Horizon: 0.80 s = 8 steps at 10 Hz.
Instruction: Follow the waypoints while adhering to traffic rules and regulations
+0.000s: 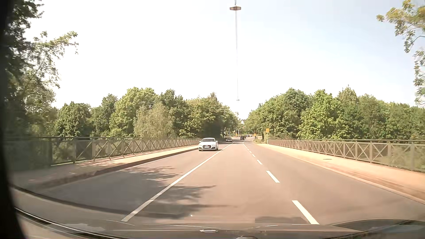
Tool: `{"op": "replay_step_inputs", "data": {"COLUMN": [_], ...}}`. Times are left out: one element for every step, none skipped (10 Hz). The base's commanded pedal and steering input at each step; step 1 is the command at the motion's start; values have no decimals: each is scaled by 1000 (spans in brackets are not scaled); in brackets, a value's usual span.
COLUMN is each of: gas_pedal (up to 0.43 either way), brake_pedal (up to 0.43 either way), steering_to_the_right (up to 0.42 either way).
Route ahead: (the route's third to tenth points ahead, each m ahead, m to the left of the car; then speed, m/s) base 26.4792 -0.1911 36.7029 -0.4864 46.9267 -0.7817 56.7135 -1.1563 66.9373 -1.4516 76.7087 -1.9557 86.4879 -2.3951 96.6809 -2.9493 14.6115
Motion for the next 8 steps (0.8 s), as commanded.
{"op": "replay_step_inputs", "data": {"gas_pedal": [378,409,409,409,409,398,398,398], "brake_pedal": [0,0,0,0,0,0,0,0], "steering_to_the_right": [15,14,12,12,11,11,10,8]}}
